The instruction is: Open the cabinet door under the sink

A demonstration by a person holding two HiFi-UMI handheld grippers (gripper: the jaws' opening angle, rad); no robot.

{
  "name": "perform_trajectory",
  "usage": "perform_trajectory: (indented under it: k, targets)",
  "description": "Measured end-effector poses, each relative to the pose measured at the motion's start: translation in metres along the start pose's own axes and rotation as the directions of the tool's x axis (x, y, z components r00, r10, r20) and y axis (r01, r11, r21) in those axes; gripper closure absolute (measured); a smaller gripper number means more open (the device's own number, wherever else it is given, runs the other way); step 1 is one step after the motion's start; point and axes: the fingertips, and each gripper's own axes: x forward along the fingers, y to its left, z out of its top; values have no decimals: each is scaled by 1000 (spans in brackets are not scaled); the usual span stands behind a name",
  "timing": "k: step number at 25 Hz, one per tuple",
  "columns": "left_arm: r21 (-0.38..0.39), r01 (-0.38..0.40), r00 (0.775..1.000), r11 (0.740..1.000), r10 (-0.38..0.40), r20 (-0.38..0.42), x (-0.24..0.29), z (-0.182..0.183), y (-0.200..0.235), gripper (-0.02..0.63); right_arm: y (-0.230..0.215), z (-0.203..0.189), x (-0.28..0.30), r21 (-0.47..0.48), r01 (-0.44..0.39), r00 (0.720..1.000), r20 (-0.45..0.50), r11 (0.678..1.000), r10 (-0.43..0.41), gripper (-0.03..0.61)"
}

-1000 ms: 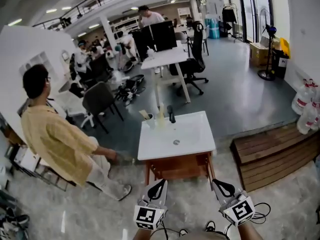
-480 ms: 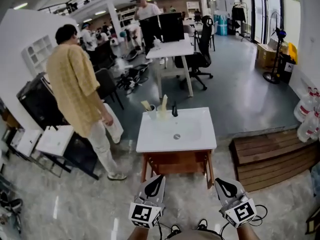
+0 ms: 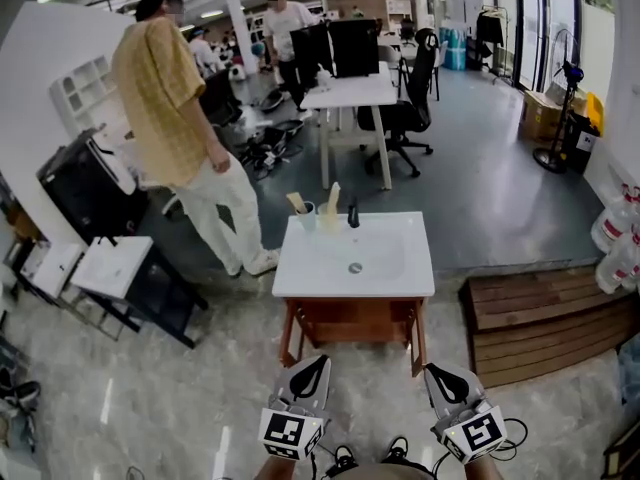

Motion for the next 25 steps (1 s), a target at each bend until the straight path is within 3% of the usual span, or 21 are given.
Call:
perform_trajectory:
  k: [15, 25]
  targets:
    - [19, 37, 999, 999, -37, 19, -9, 5, -13, 595, 16, -5, 0, -45, -12, 999, -43, 999, 10, 577]
    - [13, 38, 999, 999, -39, 21, -17, 6, -15, 595, 22, -6, -2, -43, -23, 1000, -21, 999, 22, 577]
